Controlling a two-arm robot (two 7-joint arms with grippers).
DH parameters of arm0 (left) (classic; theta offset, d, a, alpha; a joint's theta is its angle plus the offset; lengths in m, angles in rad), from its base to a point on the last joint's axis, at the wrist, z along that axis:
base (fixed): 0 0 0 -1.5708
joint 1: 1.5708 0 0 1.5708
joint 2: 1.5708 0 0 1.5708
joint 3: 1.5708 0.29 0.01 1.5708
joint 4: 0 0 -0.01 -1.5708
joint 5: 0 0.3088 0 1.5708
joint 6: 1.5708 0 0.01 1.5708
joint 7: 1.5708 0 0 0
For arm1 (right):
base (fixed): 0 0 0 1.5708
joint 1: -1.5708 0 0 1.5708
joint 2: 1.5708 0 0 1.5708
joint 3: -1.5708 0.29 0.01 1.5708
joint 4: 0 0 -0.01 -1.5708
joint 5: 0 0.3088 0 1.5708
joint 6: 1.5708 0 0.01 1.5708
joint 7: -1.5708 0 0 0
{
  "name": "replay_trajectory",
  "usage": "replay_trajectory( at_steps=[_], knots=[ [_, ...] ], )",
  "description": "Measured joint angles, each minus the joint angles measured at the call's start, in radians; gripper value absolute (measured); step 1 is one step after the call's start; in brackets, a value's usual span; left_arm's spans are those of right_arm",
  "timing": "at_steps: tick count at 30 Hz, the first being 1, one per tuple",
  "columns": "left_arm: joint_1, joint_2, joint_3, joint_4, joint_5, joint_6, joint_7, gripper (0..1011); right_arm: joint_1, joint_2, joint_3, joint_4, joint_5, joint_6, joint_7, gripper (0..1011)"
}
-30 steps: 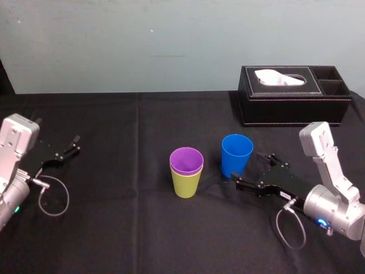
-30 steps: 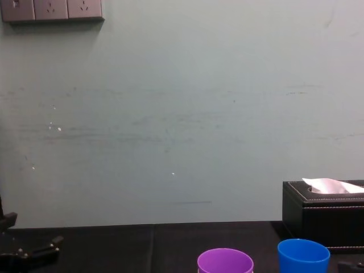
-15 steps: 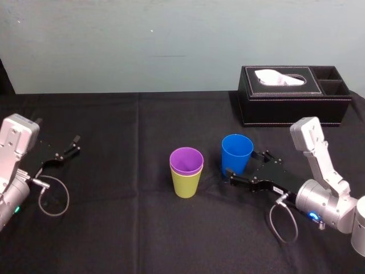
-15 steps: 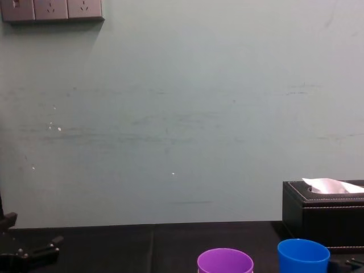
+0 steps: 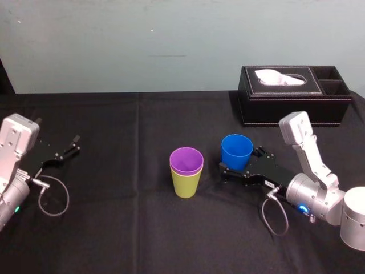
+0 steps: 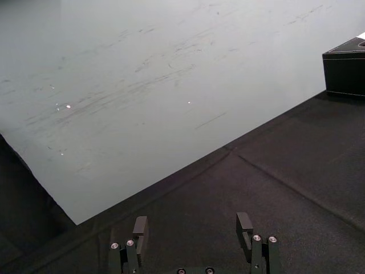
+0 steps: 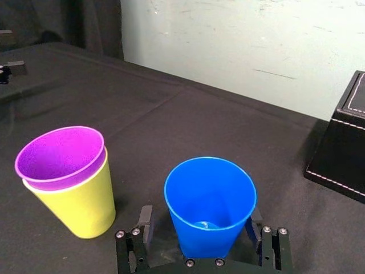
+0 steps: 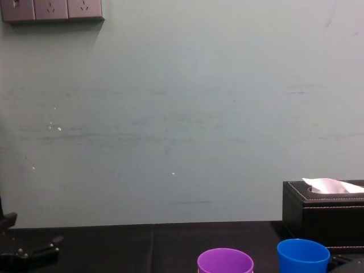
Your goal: Stack the three plastic cups sequentially using one hand.
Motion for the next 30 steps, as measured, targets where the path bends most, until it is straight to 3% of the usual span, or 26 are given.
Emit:
replay_trajectory(
  at_steps=[25,30],
  knots=[
    [0.000,0.000,0.000,0.000,0.000,0.000,0.000,1010,0.029,-0.024,-0.002,0.028,-0.025,-0.004,-0.011,1004],
    [0.000,0.000,0.000,0.000,0.000,0.000,0.000,1010,0.028,-0.023,-0.002,0.028,-0.025,-0.004,-0.011,916]
  ],
)
